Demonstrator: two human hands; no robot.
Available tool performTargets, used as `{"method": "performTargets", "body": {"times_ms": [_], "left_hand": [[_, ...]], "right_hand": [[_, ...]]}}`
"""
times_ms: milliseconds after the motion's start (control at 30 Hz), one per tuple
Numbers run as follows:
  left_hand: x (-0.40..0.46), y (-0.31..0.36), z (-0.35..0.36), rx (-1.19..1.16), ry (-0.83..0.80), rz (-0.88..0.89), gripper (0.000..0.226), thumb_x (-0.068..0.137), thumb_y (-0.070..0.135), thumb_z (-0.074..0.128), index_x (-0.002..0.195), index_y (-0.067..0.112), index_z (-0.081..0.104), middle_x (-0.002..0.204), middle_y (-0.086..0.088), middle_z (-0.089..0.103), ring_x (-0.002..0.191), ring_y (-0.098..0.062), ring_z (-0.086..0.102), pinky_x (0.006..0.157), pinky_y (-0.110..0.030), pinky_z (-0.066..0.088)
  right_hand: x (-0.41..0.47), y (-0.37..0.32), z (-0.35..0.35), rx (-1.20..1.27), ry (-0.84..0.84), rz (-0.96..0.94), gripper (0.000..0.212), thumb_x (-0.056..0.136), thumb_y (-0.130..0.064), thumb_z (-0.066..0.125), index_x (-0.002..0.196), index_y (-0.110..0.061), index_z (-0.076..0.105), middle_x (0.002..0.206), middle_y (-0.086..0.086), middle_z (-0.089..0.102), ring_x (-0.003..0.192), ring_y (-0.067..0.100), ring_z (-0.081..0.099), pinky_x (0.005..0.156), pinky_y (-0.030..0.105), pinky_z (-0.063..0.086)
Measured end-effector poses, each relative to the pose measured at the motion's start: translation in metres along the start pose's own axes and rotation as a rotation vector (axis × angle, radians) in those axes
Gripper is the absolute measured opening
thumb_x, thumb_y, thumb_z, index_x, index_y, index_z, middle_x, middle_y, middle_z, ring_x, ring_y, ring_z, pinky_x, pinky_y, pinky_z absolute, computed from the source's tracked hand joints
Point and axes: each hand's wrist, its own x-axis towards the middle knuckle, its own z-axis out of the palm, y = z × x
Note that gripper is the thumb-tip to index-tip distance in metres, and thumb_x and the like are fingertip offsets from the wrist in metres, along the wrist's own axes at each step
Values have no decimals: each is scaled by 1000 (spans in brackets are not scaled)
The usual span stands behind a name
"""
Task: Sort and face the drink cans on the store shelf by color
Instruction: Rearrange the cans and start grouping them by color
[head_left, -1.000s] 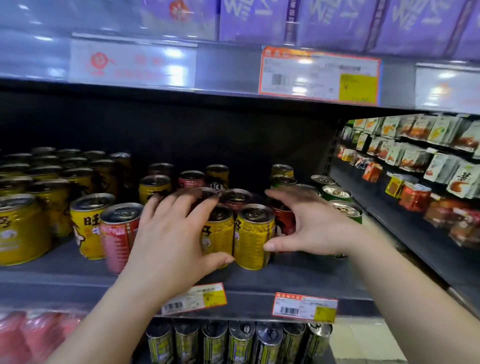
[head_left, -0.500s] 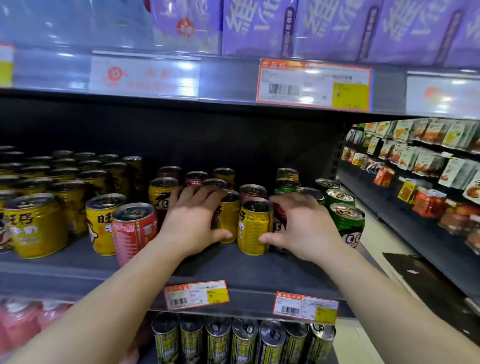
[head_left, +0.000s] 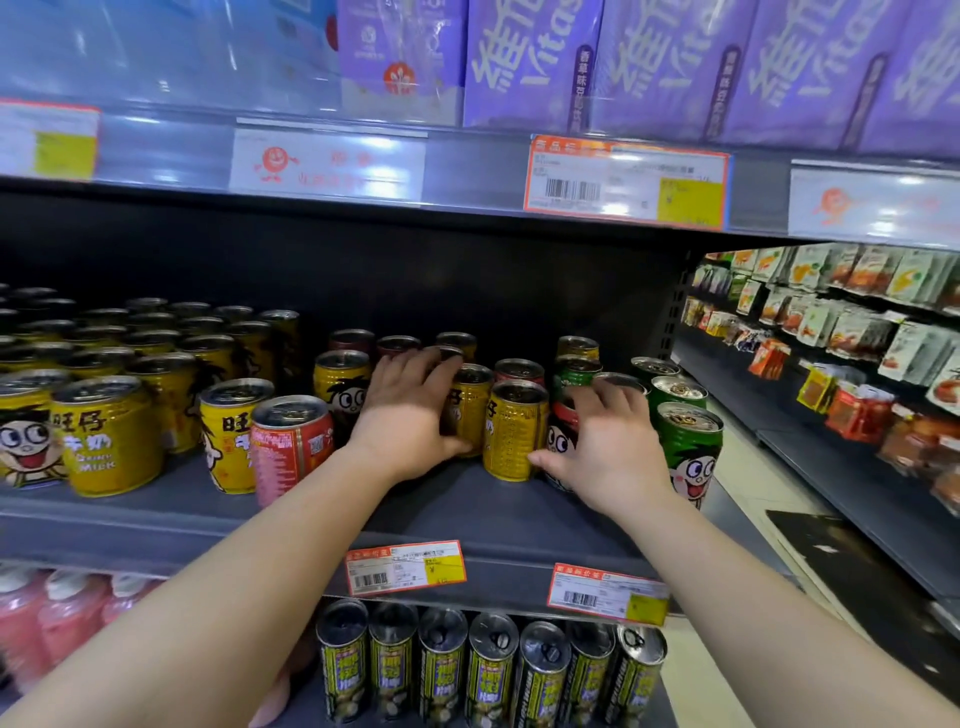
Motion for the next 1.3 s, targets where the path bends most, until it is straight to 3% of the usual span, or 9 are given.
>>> {"method": "performTargets", "body": {"times_ms": [133, 367, 467, 633, 700, 767, 900, 1133, 1300], "left_hand": [[-19, 0, -27, -72, 99, -6, 94, 70, 54, 73, 147, 24, 27, 153, -6, 27, 142, -28, 15, 118, -43, 12], [-57, -14, -69, -61, 165, 28, 81, 67, 45, 79, 137, 22, 45, 136, -7, 51, 130, -28, 37, 108, -39, 32], [-64, -25, -76, -165, 152, 62, 75, 66, 44, 78, 132, 21, 51, 129, -4, 55, 125, -26, 44, 103, -39, 37], [-79, -53, -80, -163, 198, 35, 82, 64, 72, 63, 125, 18, 57, 121, -3, 60, 118, -27, 50, 99, -40, 39], [-90, -62, -82, -119, 215, -25, 85, 61, 72, 57, 126, 17, 57, 122, -7, 60, 117, -30, 50, 99, -43, 38], [-100, -68, -83, -71, 217, -99, 90, 59, 74, 67, 129, 19, 55, 124, -9, 58, 115, -32, 49, 96, -47, 41], [-111, -71, -81, -41, 209, -180, 82, 59, 56, 74, 129, 18, 55, 122, -9, 60, 112, -33, 53, 90, -48, 45], [-104, -77, -63, -226, 252, -166, 61, 61, 48, 76, 109, 11, 69, 108, -6, 64, 105, -27, 58, 91, -47, 49], [-100, -84, -57, -288, 249, -141, 73, 61, 66, 65, 110, 12, 68, 111, -3, 63, 108, -22, 56, 93, -47, 49]], "right_hand": [[-4, 6, -19, 59, 3, -26, 50, 77, -41, 69, 123, -27, 57, 123, 3, 59, 116, 26, 47, 91, 34, 42], [-26, -2, -41, 192, -77, -82, 40, 77, -43, 71, 113, -29, 62, 115, -7, 62, 108, 15, 52, 86, 27, 41], [-30, -15, -39, 275, -84, -128, 35, 77, -41, 72, 108, -27, 65, 109, -10, 61, 103, 10, 53, 84, 22, 40], [-32, -43, -21, 448, -54, -162, 37, 75, -38, 75, 107, -25, 65, 111, -10, 57, 103, 8, 53, 88, 23, 44], [-31, -55, -14, 512, -62, -169, 42, 75, -38, 75, 113, -27, 61, 114, -12, 51, 104, 7, 52, 91, 25, 46], [-30, -64, -8, 536, -92, -179, 50, 75, -40, 74, 120, -29, 55, 118, -12, 46, 106, 7, 50, 91, 23, 45], [-25, -75, -2, 528, -126, -187, 58, 73, -44, 75, 124, -29, 55, 123, -10, 46, 111, 7, 48, 92, 18, 38], [-19, -97, 16, 679, -197, -209, 65, 71, -39, 78, 130, -31, 52, 123, -9, 48, 115, 10, 50, 101, 33, 46], [-14, -111, 31, 741, -180, -196, 65, 71, -42, 77, 130, -30, 52, 120, -10, 48, 116, 10, 50, 99, 35, 47]]}}
